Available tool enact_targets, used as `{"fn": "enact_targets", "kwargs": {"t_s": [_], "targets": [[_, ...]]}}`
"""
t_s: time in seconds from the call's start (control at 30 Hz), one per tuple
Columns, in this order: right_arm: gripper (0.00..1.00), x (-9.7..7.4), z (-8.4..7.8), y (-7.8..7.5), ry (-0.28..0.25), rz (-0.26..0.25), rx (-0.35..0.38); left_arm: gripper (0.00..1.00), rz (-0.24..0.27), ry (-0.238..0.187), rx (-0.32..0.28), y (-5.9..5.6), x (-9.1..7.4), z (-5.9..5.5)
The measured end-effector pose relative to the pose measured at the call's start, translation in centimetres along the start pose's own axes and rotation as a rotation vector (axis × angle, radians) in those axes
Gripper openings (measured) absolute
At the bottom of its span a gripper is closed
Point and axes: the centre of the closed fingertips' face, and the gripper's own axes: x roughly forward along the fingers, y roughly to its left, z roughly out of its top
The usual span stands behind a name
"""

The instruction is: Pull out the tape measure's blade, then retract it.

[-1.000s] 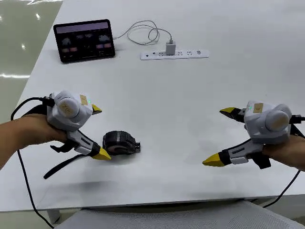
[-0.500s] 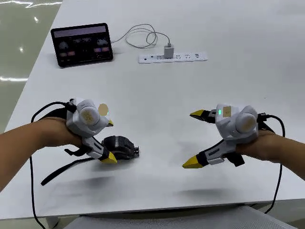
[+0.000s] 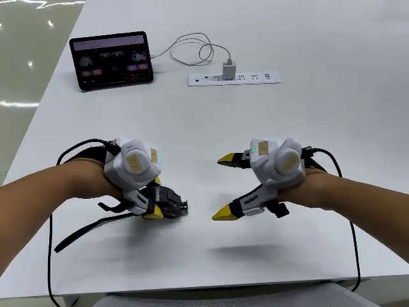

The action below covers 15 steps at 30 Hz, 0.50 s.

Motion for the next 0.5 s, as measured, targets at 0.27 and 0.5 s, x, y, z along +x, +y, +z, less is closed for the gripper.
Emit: {"fn": "enact_targets", "kwargs": {"t_s": [0.27,0.5], "targets": [[0.54,2.3,0.4,0.4,0.009,0.040,-0.025,0.33,0.005,0.028,0.006,0.1,0.1,-0.2],[0.45,4.3,0.0,0.9,0.024,0.060,-0.021,0.33,0.005,0.020,-0.012,0.0,0.1,-0.2]]}}
